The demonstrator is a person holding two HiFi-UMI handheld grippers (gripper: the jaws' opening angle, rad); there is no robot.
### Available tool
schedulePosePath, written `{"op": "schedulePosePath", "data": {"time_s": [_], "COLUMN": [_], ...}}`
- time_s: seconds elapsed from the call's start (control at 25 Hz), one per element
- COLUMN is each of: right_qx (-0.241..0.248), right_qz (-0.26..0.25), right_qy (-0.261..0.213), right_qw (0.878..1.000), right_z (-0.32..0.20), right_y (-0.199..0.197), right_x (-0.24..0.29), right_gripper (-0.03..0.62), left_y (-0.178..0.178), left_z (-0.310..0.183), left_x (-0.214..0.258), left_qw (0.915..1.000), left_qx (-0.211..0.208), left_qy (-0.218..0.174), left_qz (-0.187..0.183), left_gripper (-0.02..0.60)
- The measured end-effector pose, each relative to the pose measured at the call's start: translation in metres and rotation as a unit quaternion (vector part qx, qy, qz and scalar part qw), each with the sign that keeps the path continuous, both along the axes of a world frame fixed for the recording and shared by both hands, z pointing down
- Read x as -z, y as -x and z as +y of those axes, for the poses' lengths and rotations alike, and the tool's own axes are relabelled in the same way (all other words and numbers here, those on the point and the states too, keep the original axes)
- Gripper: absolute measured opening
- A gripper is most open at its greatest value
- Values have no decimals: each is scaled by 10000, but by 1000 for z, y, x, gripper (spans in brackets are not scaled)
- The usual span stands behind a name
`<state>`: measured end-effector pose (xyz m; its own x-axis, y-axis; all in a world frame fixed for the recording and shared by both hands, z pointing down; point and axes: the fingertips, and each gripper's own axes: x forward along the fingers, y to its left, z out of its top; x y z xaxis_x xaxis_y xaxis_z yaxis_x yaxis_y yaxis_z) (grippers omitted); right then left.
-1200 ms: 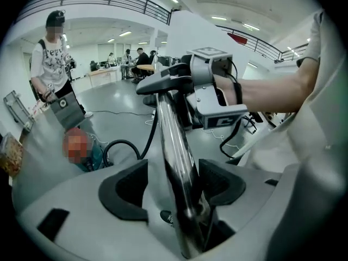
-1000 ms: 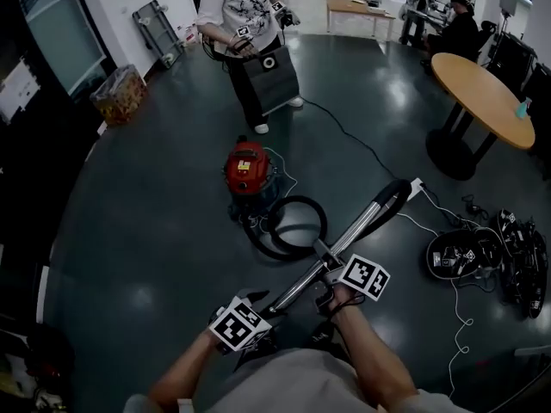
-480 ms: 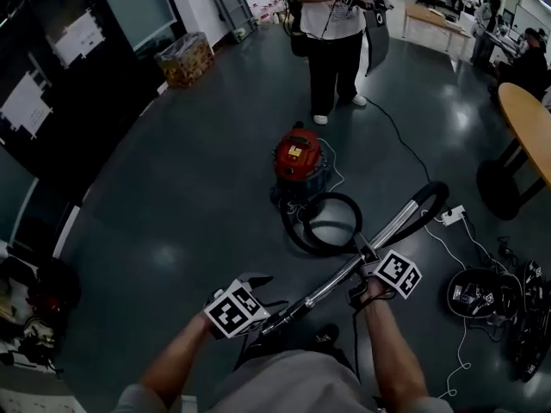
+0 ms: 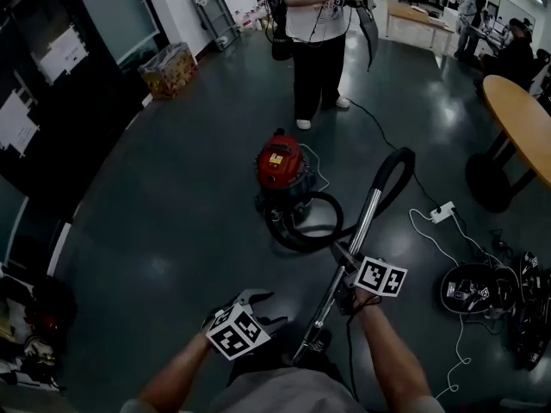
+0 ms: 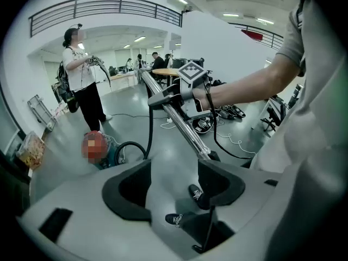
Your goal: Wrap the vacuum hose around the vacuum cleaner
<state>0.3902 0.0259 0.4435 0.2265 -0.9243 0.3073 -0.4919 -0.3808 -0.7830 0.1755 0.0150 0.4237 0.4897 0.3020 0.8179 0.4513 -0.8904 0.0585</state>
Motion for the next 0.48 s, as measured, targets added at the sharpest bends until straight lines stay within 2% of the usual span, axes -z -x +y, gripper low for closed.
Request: {"op": "schedulePosePath", "data": {"time_s": [0.2,0.48], "right_qx": [418,812], "right_qz": [561,1094], "right_qy": [420,863], "right_qw": [9967,9869], "right_z": [4,5], "right_y": [-9,-15], "right_x": [-10,-15], "right_gripper": [127,127], "left_y": [-32,-109], "left_z": [12,3], "left_x": [-8,17], "left_qw": [9991,9940], "left_qx": [-382,-773], "left_qy": [-76,-26], "left_qz": [150,769], "left_gripper": [279,279]}}
